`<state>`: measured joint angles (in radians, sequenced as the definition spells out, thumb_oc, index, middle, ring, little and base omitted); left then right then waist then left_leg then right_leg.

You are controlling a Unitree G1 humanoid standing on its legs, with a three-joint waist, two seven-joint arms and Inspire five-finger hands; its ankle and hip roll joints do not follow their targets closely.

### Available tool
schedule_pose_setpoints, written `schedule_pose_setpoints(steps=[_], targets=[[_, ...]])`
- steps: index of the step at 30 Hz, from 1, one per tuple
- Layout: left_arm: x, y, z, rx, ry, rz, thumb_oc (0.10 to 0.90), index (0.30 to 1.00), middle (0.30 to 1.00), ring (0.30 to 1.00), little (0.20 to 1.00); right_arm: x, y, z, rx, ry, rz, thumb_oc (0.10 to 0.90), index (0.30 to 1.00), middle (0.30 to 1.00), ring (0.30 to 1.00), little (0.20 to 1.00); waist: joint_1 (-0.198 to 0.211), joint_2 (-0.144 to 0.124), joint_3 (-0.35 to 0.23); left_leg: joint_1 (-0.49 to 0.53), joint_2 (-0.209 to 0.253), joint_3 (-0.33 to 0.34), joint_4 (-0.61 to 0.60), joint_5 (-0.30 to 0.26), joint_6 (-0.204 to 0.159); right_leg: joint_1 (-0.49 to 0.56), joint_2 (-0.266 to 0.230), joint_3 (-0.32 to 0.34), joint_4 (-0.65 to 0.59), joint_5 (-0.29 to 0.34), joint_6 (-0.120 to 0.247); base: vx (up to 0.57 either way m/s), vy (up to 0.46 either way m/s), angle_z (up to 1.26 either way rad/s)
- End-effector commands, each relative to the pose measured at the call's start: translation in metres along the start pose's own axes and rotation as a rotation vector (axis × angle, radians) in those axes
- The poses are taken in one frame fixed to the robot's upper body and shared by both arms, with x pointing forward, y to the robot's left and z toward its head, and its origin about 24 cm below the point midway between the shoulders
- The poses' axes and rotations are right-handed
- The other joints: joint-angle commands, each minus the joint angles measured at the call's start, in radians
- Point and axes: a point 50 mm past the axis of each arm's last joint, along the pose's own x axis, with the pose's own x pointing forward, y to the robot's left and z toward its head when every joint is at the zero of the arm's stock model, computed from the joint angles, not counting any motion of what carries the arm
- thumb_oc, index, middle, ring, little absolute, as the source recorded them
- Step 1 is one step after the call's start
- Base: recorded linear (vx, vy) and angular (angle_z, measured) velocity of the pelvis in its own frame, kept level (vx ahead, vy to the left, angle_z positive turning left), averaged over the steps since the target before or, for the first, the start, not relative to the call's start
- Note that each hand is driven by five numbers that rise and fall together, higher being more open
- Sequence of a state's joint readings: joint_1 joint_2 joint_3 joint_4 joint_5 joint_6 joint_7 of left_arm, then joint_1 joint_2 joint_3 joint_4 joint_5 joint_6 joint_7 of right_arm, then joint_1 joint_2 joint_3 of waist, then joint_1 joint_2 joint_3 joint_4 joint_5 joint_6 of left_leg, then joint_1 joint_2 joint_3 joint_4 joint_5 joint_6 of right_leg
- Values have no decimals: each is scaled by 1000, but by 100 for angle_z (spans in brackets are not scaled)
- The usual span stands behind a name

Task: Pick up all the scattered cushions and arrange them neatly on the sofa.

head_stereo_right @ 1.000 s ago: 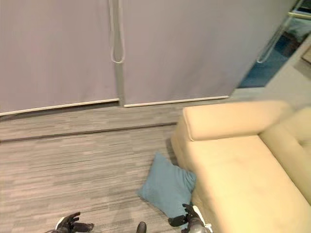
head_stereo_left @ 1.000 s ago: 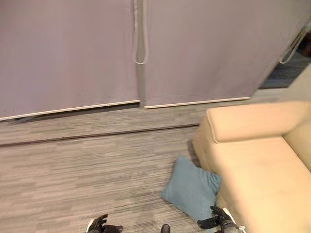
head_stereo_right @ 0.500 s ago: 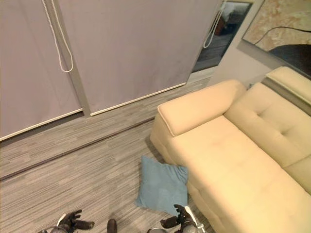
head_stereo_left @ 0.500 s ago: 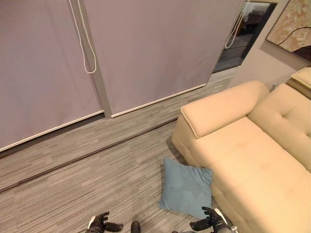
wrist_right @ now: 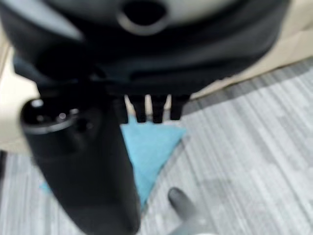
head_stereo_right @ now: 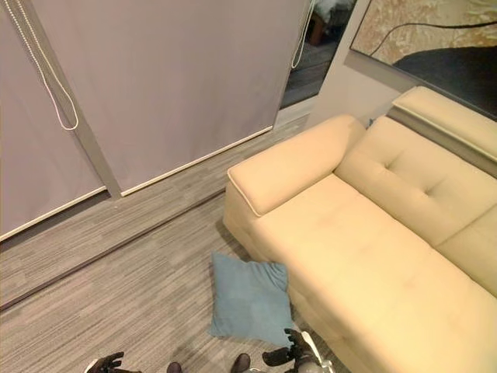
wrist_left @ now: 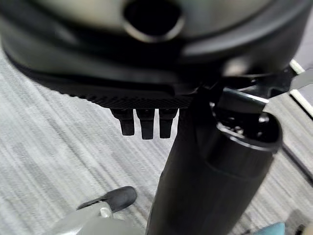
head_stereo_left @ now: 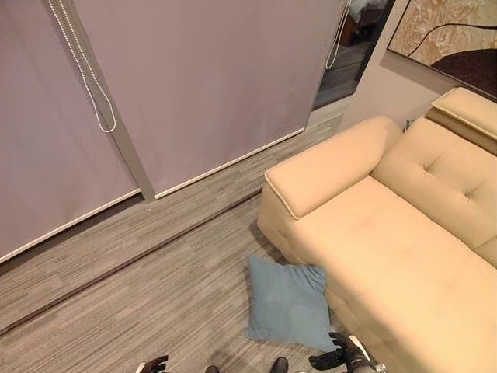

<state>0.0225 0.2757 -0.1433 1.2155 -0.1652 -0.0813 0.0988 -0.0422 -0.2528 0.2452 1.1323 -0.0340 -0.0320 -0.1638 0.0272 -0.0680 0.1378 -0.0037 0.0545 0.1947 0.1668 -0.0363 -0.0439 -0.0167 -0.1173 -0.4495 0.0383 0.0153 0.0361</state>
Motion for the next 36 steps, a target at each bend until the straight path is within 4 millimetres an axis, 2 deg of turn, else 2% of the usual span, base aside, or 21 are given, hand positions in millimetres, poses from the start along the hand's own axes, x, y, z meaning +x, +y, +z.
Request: schedule_pose_setpoints(steps=[1, 2, 4, 6, 7, 10, 13, 15, 16, 17, 19, 20, 22, 23, 26, 27, 29, 31, 32, 33, 36], targets=[[3, -9, 22, 6, -69, -25, 800, 900, 900, 900, 900, 6, -30, 19, -4, -63, -110, 800, 900, 900, 900, 900, -3, -31, 17, -67, -30, -96, 65, -94, -18, 32, -14, 76, 5, -54, 71, 53, 69, -34], [3, -9, 22, 7, -69, -22, 800, 900, 900, 900, 900, 6, -29, 19, -3, -60, -110, 800, 900, 900, 900, 900, -3, -38, 14, -87, -25, -113, 53, -82, -21, 34, -15, 87, 4, -56, 71, 142, 122, -33], [4, -7, 27, -19, -81, -10, 800, 900, 900, 900, 900, 6, -29, 16, 6, -46, -110, 800, 900, 900, 900, 900, 22, -36, 21, -104, -20, -264, -3, -45, -36, 39, 5, 167, 34, -80, 68, 176, 195, -52], [4, -7, 26, -14, -78, -13, 800, 900, 900, 900, 900, 6, -29, 13, 6, -35, -107, 800, 900, 900, 900, 900, 15, -33, 17, -99, -21, -274, -21, -39, -31, 37, 2, 169, 36, -79, 73, 125, 177, -88], [4, -7, 27, -7, -74, -15, 800, 900, 900, 900, 900, 6, -28, 15, 5, -34, -109, 800, 900, 900, 900, 900, 10, -25, 17, -73, -15, -249, -57, -38, -22, 19, -8, 181, 56, -71, 86, 123, 190, -71], [5, -1, 31, -6, -88, 0, 800, 900, 900, 900, 900, 7, -27, 24, -3, -56, -107, 800, 900, 900, 900, 900, 23, -23, 27, -68, -19, -229, -65, -40, -6, -35, -27, 206, 106, -54, 111, 42, 166, -50], [5, 7, 34, -4, -99, 24, 800, 900, 900, 900, 900, 8, -26, 34, 4, -85, -108, 800, 900, 900, 900, 900, 32, -18, 48, -59, -19, -179, -64, -55, 17, -77, -63, 195, 152, -35, 133, 27, 127, -69], [6, 14, 33, -22, -98, 46, 800, 900, 900, 900, 900, 9, -27, 37, -5, -90, -118, 800, 900, 900, 900, 900, 45, -10, 71, -61, -17, -138, -54, -70, 31, -107, -105, 132, 183, -15, 139, -3, 95, -69], [6, 14, 34, -22, -99, 46, 800, 900, 900, 900, 900, 9, -27, 38, -5, -91, -118, 800, 900, 900, 900, 900, 46, -11, 71, -61, -17, -138, -53, -70, 32, -108, -105, 133, 184, -15, 139, -40, 59, -68], [6, 16, 36, -39, -107, 58, 800, 900, 900, 900, 900, 10, -30, 39, -4, -93, -131, 800, 900, 900, 900, 900, 52, -7, 88, -59, -17, -123, -51, -77, 35, -121, -120, 102, 199, -4, 137, -85, 20, -63], [6, 23, 50, -68, -152, 89, 800, 900, 900, 900, 900, 11, -37, 51, 18, -127, -165, 800, 900, 900, 900, 900, 62, -6, 122, -99, -22, -107, -30, -77, 36, -146, -135, 45, 194, 1, 138, -189, -18, -38], [6, 24, 58, -83, -185, 96, 800, 900, 900, 900, 900, 11, -43, 58, 29, -148, -191, 800, 900, 900, 900, 900, 63, -2, 138, -141, -21, -104, -7, -74, 36, -163, -148, 34, 195, 9, 142, -267, -49, -15], [5, 22, 92, -125, -297, 99, 800, 900, 900, 900, 900, 11, -55, 80, 63, -219, -243, 800, 900, 900, 900, 900, 54, 2, 175, -260, -25, -112, 58, -72, 33, -233, -133, 101, 207, -3, 124, -271, -43, 23], [4, 21, 107, -145, -349, 100, 800, 900, 900, 900, 900, 10, -66, 89, 75, -240, -285, 800, 900, 900, 900, 900, 61, 9, 188, -305, -17, -118, 97, -100, 23, -259, -129, 120, 220, -24, 129, -271, -99, 27], [-8, 18, 166, -235, -542, 97, 800, 900, 900, 900, 900, 3, -99, 137, 124, -385, -403, 800, 900, 900, 900, 900, 50, 33, 217, -530, 1, -116, 195, -87, 19, -477, -145, 100, 303, -41, 104, -211, -78, -23], [-8, 18, 166, -235, -542, 97, 800, 900, 900, 900, 900, 3, -99, 137, 124, -385, -403, 800, 900, 900, 900, 900, 49, 33, 216, -531, 1, -116, 195, -88, 19, -478, -145, 100, 303, -41, 104, -157, -39, 8], [-21, 17, 208, -284, -671, 92, 800, 900, 900, 900, 900, -8, -118, 173, 154, -499, -467, 800, 900, 900, 900, 900, 29, 42, 246, -674, 15, -126, 276, -87, 20, -622, -162, 104, 388, -64, 95, -179, -48, 7], [-32, 18, 236, -326, -757, 97, 800, 900, 900, 900, 900, -20, -135, 201, 178, -588, -527, 800, 900, 900, 900, 900, 18, 54, 256, -795, 23, -132, 342, -93, 23, -746, -177, 112, 470, -84, 90, -152, -11, 8], [-36, 19, 245, -343, -781, 95, 800, 900, 900, 900, 900, -26, -143, 211, 181, -621, -554, 800, 900, 900, 900, 900, 14, 56, 256, -852, 25, -134, 379, -99, 24, -799, -184, 122, 508, -97, 85, -68, 8, 16], [-36, 19, 245, -343, -781, 94, 800, 900, 900, 900, 900, -26, -144, 212, 181, -622, -554, 800, 900, 900, 900, 900, 13, 56, 252, -861, 25, -134, 385, -101, 25, -808, -185, 124, 513, -99, 85, -49, 16, 7], [-49, 24, 271, -396, -856, 103, 800, 900, 900, 900, 900, -47, -162, 248, 216, -747, -617, 800, 900, 900, 900, 900, -1, 64, 247, -1020, 35, -145, 488, -125, 26, -964, -198, 146, 626, -137, 73, -6, -4, -3]])
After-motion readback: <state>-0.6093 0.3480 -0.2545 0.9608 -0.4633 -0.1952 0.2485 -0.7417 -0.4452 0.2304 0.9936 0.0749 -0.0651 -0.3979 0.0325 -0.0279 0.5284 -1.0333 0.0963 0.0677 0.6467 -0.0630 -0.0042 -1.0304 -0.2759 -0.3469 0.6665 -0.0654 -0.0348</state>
